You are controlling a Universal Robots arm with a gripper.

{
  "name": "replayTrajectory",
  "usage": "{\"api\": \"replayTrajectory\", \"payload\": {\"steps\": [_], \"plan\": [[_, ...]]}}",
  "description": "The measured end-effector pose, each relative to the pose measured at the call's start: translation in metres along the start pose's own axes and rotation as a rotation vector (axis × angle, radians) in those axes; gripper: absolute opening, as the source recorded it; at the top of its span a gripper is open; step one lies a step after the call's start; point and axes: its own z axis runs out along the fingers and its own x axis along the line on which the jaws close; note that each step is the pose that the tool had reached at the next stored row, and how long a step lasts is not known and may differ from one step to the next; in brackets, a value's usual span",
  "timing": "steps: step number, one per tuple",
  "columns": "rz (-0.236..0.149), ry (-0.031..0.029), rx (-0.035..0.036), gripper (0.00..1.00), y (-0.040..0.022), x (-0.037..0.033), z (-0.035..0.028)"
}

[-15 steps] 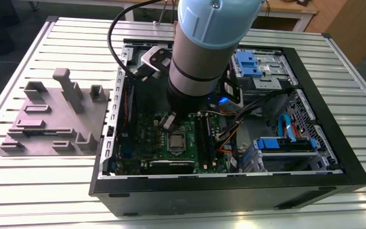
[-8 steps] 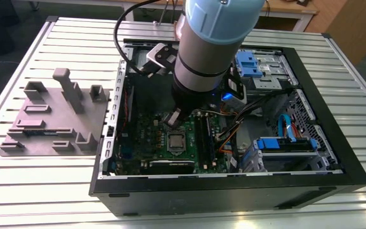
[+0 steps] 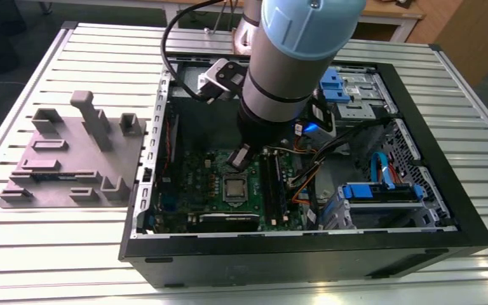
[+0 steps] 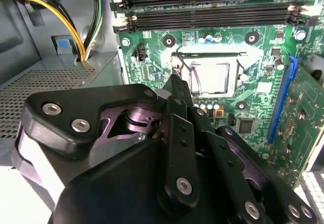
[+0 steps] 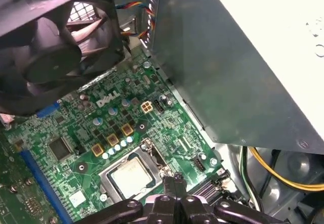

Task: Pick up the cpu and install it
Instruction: 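Install the first cpu locking lever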

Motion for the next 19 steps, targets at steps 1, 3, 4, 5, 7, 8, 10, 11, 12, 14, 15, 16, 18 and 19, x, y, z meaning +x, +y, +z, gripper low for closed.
{"api": "replayTrajectory", "payload": {"steps": [1, 3, 4, 5, 7, 8, 10, 11, 12, 14, 15, 16, 18, 19], "plan": [[-0.015, 0.0025, -0.0015, 0.1, -0.0001, 0.0, 0.0003], [-0.046, 0.007, -0.0041, 0.1, -0.0002, 0.0001, 0.0012], [-0.06, 0.0083, -0.004, 0.1, -0.0003, 0.0001, 0.0014], [-0.068, 0.0072, -0.0013, 0.1, -0.0005, 0.0, 0.0015], [-0.073, 0.0033, 0.0025, 0.1, -0.0021, -0.0011, 0.0017], [-0.074, 0.0013, 0.0041, 0.1, -0.0031, -0.0018, 0.0018], [-0.077, -0.0011, 0.0071, 0.1, -0.005, -0.0031, 0.0022], [-0.08, -0.0018, 0.0085, 0.1, -0.0058, -0.0036, 0.0026], [-0.083, -0.0029, 0.0109, 0.1, -0.0065, -0.004, 0.0029], [-0.102, -0.004, 0.0147, 0.1, -0.0069, -0.004, 0.0039], [-0.117, -0.0032, 0.0151, 0.1, -0.0069, -0.004, 0.0043], [-0.133, -0.0019, 0.0151, 0.1, -0.007, -0.0039, 0.0047], [-0.167, 0.0011, 0.014, 0.1, -0.0071, -0.0038, 0.0056], [-0.184, 0.0028, 0.0133, 0.1, -0.0071, -0.0037, 0.006]]}}
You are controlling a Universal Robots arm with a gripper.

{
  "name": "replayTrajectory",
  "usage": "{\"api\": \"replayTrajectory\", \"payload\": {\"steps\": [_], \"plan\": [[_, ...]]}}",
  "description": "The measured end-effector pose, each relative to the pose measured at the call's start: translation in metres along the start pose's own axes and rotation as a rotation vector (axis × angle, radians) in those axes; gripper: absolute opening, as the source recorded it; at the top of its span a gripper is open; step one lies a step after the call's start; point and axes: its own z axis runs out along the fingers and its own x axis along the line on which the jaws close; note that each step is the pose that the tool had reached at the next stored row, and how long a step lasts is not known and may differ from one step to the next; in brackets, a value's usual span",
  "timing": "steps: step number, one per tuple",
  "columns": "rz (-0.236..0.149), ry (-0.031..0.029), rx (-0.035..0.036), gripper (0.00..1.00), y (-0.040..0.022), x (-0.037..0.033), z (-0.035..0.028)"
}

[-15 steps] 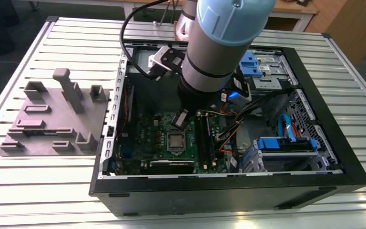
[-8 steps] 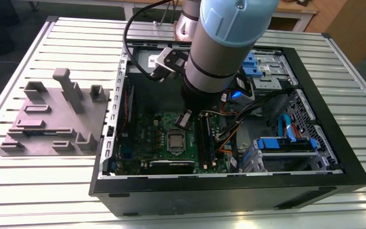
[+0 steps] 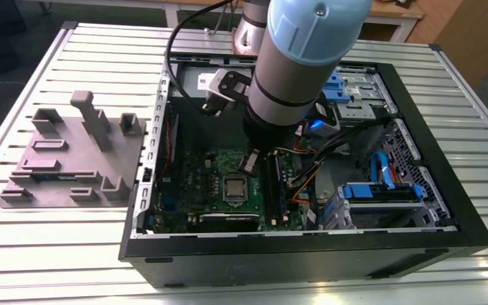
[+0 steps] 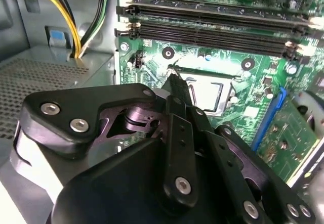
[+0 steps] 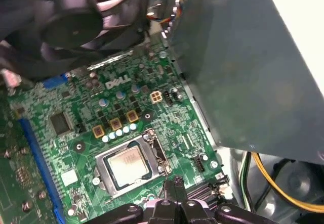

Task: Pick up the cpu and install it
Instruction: 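Install the first cpu locking lever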

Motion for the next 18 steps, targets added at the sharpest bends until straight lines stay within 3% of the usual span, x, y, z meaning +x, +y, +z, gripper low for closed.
{"api": "replayTrajectory", "payload": {"steps": [3, 6, 11, 13, 18], "plan": [[-0.037, 0.0038, 0.0012, 0.1, -0.0002, 0.0, 0.0005], [-0.06, 0.0144, 0.0059, 0.1, -0.0002, 0.0001, 0.0007], [-0.138, 0.0237, -0.0031, 0.1, -0.0002, 0.0001, 0.0008], [-0.159, 0.0261, -0.0057, 0.1, -0.0009, -0.0002, 0.0007], [-0.162, 0.0263, -0.0062, 0.1, -0.0026, -0.001, 0.0006]]}}
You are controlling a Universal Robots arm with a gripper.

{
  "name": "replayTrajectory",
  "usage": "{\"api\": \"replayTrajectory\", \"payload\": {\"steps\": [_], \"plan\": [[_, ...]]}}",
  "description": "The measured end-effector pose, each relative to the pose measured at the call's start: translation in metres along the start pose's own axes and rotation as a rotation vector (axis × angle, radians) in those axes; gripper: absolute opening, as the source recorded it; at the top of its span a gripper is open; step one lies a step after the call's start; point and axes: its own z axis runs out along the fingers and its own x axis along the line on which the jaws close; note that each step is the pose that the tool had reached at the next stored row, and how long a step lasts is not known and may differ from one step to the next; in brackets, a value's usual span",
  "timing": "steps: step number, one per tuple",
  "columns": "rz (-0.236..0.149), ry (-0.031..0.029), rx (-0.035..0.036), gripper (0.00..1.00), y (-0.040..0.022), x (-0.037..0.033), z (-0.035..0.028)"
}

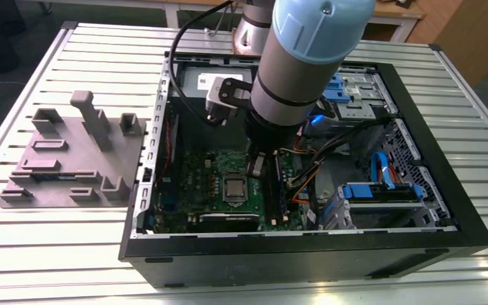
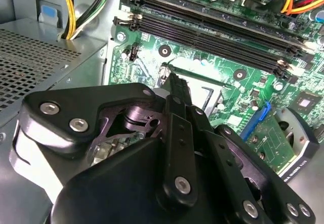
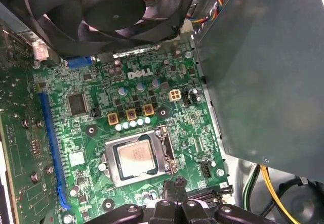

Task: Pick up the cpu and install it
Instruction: 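Install the first cpu locking lever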

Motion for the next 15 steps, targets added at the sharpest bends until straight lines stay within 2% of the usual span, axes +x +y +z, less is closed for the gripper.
{"api": "replayTrajectory", "payload": {"steps": [5, 15], "plan": [[-0.041, 0.0046, -0.0049, 0.1, -0.0001, 0.0002, 0.0002], [-0.047, 0.0052, -0.0059, 0.1, -0.0001, 0.0002, 0.0002]]}}
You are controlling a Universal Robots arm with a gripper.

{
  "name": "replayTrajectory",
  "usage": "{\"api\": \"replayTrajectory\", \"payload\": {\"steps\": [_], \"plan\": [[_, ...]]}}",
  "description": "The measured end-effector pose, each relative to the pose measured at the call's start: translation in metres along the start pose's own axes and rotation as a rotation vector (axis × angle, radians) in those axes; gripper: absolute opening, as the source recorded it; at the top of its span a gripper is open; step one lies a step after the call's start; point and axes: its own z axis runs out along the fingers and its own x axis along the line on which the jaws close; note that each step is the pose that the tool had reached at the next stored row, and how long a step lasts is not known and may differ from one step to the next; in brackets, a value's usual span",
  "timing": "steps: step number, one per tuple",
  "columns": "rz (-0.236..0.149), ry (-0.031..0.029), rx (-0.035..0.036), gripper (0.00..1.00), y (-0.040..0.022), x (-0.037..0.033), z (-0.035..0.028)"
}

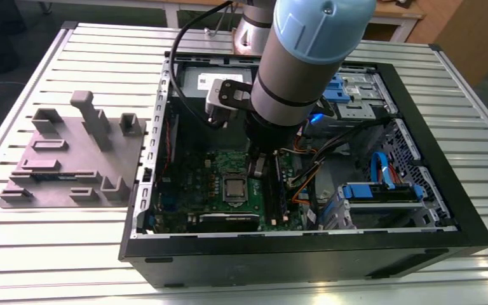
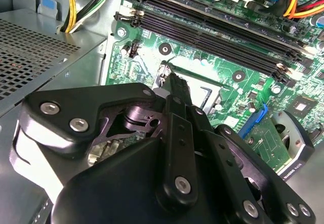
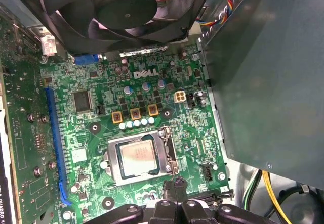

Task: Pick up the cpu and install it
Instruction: 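Install the first cpu locking lever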

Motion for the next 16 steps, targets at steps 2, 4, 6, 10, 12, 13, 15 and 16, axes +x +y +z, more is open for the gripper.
{"api": "replayTrajectory", "payload": {"steps": [2, 4, 6, 10, 12, 13, 15, 16], "plan": [[0.0, 0.0, 0.0, 0.1, 0.0, 0.0, 0.0], [0.0, 0.0008, 0.0001, 0.1, -0.0001, 0.0, 0.0001], [0.0, 0.0057, 0.0012, 0.1, -0.0001, -0.0001, 0.0001], [-0.021, 0.0105, -0.0008, 0.1, 0.0001, 0.0002, -0.0001], [-0.036, 0.0132, -0.0023, 0.1, 0.0, 0.0003, 0.0001], [-0.043, 0.0159, -0.0028, 0.1, -0.0001, 0.0003, 0.0002], [-0.053, 0.0268, -0.0022, 0.1, -0.0002, 0.0004, 0.0003], [-0.058, 0.0333, -0.0016, 0.1, -0.0002, 0.0005, 0.0004]]}}
